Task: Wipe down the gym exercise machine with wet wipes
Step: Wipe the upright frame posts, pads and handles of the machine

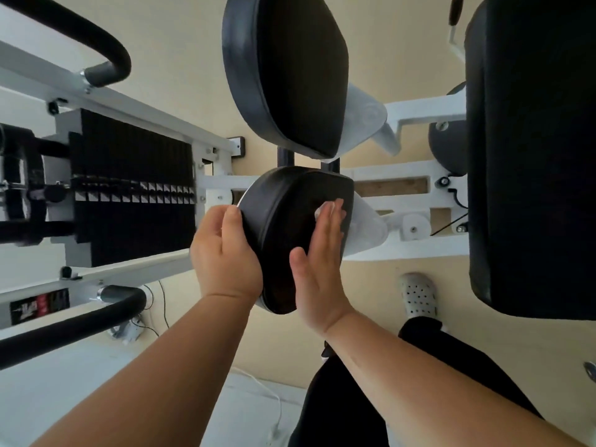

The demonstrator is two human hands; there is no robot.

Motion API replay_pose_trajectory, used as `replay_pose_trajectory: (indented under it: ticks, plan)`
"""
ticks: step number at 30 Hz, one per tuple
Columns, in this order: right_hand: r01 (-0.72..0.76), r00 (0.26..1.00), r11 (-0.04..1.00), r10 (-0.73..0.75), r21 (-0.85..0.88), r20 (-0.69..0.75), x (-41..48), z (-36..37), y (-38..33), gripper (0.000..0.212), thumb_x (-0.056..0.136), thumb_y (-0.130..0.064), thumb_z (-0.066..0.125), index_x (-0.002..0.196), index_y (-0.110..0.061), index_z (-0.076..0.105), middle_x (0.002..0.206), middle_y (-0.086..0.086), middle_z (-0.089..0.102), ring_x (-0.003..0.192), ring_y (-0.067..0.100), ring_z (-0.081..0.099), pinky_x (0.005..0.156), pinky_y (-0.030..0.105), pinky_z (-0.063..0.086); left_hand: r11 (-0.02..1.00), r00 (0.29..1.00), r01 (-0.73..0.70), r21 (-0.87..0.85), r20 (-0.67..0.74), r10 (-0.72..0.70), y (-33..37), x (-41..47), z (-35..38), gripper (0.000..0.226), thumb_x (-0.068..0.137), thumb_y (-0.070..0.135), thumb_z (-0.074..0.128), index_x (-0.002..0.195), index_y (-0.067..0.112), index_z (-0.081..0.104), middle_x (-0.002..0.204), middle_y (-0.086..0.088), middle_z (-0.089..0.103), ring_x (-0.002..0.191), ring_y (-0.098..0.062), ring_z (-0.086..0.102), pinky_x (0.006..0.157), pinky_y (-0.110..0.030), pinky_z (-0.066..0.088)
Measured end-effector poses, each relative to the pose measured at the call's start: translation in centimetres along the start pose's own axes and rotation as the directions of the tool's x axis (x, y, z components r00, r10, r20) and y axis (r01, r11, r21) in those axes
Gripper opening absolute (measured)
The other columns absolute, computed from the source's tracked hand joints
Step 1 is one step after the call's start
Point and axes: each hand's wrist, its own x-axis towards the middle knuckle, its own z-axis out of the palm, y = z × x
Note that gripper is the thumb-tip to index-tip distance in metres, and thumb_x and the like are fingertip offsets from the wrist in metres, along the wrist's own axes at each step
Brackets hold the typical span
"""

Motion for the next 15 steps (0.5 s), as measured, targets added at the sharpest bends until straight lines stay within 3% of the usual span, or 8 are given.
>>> replay_pose_trajectory:
  ticks: [4, 8, 11, 15]
  plan:
    - [0.116, 0.989, 0.992, -0.12, -0.049, -0.082, 2.8, 0.2, -2.0, 0.11, 0.087, -0.088, 0.004, 0.163, -0.009, -0.004, 0.171, 0.004, -0.017, 0.157, 0.019, -0.02, 0.127, 0.053, -0.008, 1.0, 1.0, 0.003, 0.001, 0.0, -0.003, -0.5, -0.6, 0.0, 0.035, 0.095, 0.032, 0.039, 0.071, 0.01, 0.051, 0.063, 0.003, 0.044, 0.062, -0.011, 0.04, 0.059, -0.033, 0.034]
    - [0.313, 0.949, 0.945, -0.306, -0.101, 0.074, -1.6, 0.0, -1.0, 0.112, 0.088, -0.085, 0.006, 0.162, -0.001, 0.0, 0.172, 0.009, -0.012, 0.159, 0.029, -0.014, 0.127, 0.054, -0.006, 0.999, 1.0, -0.024, 0.022, 0.004, 0.024, -0.7, -0.4, -0.3, 0.034, 0.095, 0.032, 0.038, 0.069, 0.013, 0.049, 0.062, 0.004, 0.043, 0.061, -0.012, 0.04, 0.057, -0.029, 0.033]
    - [0.221, 0.971, 0.958, -0.197, -0.182, 0.138, -4.6, -0.6, 3.9, 0.107, 0.092, -0.084, 0.009, 0.162, -0.004, -0.002, 0.172, 0.006, -0.013, 0.159, 0.029, -0.012, 0.127, 0.059, -0.001, 0.998, 0.998, -0.064, 0.022, 0.024, 0.063, -0.8, -0.1, -0.1, 0.035, 0.097, 0.03, 0.039, 0.071, 0.009, 0.049, 0.064, 0.0, 0.042, 0.062, -0.011, 0.038, 0.055, -0.023, 0.03]
    - [-0.022, 0.999, 0.993, 0.025, -0.118, 0.025, 0.1, -0.9, 5.2, 0.095, 0.095, -0.079, 0.012, 0.161, -0.015, -0.01, 0.171, 0.002, -0.02, 0.158, 0.017, -0.019, 0.127, 0.056, -0.001, 0.997, 0.997, -0.073, 0.018, 0.022, 0.072, -0.8, -0.1, -0.1, 0.035, 0.098, 0.028, 0.039, 0.069, 0.012, 0.049, 0.063, 0.002, 0.041, 0.06, -0.007, 0.037, 0.053, -0.021, 0.028]
